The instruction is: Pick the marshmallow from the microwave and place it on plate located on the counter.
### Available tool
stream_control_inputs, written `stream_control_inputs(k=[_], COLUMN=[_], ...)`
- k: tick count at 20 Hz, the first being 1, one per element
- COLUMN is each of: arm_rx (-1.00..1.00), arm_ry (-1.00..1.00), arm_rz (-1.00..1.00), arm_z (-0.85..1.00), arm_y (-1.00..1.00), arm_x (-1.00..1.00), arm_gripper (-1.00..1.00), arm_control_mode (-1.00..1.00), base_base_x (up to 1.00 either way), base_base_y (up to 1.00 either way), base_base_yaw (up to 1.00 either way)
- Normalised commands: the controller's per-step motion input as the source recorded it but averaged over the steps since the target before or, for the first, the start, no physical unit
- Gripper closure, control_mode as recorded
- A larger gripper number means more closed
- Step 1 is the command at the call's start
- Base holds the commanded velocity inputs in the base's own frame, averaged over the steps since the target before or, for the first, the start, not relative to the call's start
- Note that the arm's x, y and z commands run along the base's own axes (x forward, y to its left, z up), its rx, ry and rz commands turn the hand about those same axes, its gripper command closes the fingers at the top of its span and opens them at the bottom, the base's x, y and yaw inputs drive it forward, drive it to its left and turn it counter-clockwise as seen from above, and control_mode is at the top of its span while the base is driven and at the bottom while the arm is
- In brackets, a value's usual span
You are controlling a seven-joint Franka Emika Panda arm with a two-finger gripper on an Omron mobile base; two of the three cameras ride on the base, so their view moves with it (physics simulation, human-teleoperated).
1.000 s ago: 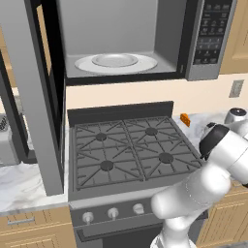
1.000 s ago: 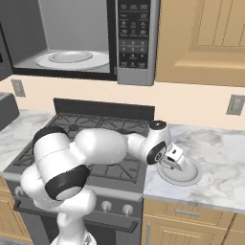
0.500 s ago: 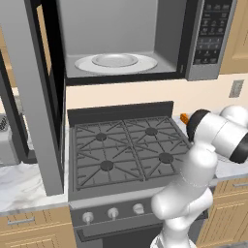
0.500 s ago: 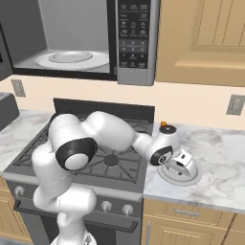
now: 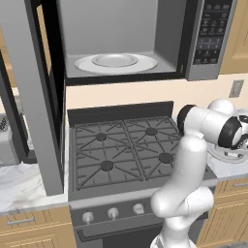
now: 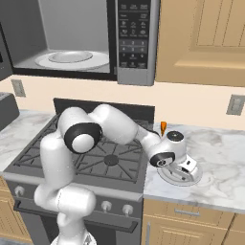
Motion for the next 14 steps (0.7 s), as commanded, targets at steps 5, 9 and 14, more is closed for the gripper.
stream_control_inputs(k=[5, 9, 14], arm_rx=[0.0, 0.0, 0.0], arm_ry=[-0.03, -0.01, 0.0], arm_rz=[0.0, 0.0, 0.0], arm_z=[0.0, 0.0, 0.0], arm_y=[0.01, 0.09, 0.06], arm_x=[0.14, 0.19, 0.18], arm_gripper=[-1.0, -1.0, -1.0], arm_control_mode=[-1.0, -1.0, -1.0], base_base_x=[0.0, 0.0, 0.0], base_base_y=[0.0, 0.0, 0.0], base_base_yaw=[0.0, 0.0, 0.0])
